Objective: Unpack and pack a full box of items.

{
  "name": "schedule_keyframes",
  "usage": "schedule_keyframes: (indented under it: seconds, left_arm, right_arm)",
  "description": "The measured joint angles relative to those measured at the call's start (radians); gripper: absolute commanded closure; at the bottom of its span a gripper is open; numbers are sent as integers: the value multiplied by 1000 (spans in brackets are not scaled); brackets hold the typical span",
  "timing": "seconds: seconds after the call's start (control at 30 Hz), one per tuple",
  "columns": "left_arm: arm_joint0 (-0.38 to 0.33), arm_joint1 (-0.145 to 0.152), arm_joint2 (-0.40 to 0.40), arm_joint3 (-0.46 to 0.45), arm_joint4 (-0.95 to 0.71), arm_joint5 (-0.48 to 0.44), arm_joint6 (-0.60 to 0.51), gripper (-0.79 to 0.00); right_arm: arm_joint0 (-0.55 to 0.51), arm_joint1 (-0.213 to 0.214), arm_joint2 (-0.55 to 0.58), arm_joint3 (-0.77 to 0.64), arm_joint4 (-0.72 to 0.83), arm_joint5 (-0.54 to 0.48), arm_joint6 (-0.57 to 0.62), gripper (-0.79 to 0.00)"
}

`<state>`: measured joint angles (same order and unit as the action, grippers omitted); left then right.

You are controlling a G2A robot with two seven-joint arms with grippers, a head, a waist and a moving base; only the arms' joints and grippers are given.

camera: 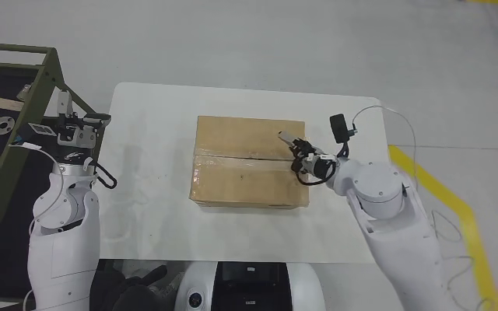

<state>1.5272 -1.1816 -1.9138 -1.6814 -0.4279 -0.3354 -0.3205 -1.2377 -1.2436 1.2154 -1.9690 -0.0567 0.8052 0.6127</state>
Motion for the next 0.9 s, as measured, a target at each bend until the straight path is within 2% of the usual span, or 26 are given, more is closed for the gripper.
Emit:
schedule_keyframes:
  seconds: [0.63,0.9]
  left_arm:
    - [0,0,0,0,0,0,0,-785]
    - [0,0,0,0,0,0,0,-785]
  right_arm:
    - [-108,29,138,-69,32,-20,-21,-785]
    - [-85,34,117,-144,26,-78,-15,-785]
